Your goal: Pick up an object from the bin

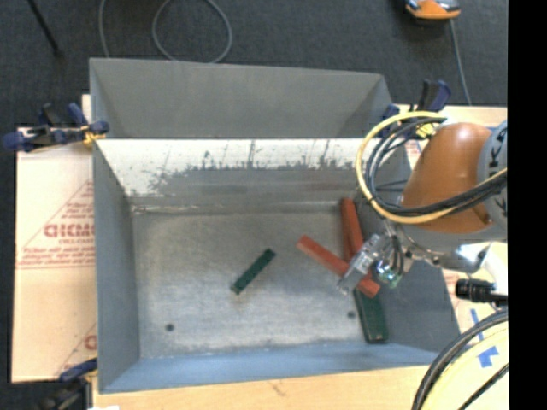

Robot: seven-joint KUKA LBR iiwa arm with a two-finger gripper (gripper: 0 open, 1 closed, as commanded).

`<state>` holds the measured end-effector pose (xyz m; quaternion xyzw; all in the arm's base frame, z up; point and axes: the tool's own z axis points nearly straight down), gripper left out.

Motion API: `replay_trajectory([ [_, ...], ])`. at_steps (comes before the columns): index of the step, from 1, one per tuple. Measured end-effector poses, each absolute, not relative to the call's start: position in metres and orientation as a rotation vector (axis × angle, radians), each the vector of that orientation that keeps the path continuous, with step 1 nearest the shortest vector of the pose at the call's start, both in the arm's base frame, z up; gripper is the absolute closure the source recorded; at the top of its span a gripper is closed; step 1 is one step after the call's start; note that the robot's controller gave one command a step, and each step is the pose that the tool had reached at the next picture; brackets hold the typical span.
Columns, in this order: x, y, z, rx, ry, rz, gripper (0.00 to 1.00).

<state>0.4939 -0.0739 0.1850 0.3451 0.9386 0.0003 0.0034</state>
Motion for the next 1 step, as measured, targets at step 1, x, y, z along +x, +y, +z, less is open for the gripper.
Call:
replay_trajectory([
  [1, 0.4951, -0.0748, 0.1986, 1.069, 2.945, 0.001, 1.0],
])
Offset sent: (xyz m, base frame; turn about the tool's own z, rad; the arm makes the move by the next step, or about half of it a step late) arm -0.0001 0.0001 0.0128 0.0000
